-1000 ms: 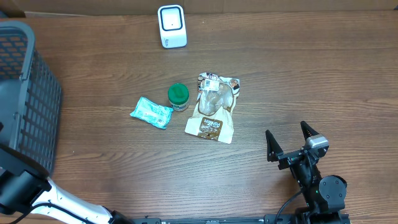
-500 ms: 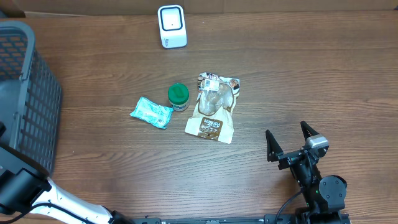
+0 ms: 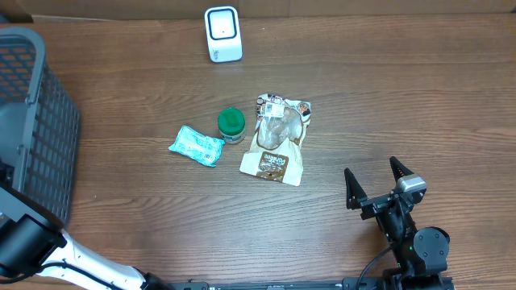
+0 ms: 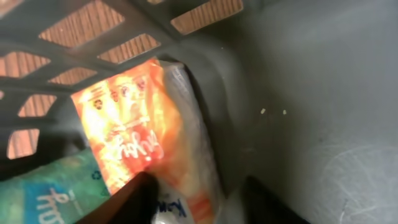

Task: Scan the item barcode
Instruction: 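Grasp the orange tissue pack in the basket with the left gripper, then carry the orange tissue pack to the table beside the jar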

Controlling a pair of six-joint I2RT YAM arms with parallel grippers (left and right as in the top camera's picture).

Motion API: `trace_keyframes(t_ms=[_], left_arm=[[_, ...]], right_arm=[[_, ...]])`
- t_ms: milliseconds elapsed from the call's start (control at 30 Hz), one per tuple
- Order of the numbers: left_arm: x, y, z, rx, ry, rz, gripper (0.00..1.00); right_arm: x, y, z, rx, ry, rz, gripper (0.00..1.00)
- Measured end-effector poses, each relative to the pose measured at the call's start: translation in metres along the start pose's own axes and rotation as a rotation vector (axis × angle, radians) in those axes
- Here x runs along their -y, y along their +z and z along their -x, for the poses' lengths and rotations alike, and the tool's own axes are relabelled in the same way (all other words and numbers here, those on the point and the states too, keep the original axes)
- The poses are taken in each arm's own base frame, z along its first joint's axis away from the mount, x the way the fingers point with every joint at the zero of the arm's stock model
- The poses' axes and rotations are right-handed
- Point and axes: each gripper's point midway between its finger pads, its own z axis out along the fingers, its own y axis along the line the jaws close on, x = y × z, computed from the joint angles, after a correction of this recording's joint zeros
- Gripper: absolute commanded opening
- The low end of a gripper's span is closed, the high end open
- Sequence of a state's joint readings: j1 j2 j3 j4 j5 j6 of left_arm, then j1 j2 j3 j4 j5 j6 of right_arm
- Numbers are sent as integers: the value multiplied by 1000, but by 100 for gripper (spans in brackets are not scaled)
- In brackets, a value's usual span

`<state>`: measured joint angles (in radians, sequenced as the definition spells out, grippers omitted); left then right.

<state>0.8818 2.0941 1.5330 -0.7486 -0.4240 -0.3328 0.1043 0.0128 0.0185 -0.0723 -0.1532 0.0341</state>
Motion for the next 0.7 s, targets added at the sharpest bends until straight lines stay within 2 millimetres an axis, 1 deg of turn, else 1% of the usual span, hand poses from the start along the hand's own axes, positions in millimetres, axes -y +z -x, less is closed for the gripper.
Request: trace_keyframes(t_ms=[33,67,100,267,467,567,633,700], left_arm=[[-1,0,1,3,2,3,15],[-2,0,1,4,6,10,6],[-2,0,1,6,9,14,4],[-4,0,0,4,18,22,4],[-3,-8,-14,-53,66,40,4],[6,-21,-18,-75,107,29,4],[17,-35,-14,-67,129,11,4],[30,-53,-5,-40,147,-17,4]], right_arm=[[0,0,0,0,0,0,100],[0,0,0,-1,0,0,100],[0,0,0,0,0,0,100],[0,0,0,-1,0,0,100],[0,0,0,0,-1,0,100],[0,0,0,0,0,0,100],[0,0,0,0,0,0,100],[0,0,0,-1,0,1,100]])
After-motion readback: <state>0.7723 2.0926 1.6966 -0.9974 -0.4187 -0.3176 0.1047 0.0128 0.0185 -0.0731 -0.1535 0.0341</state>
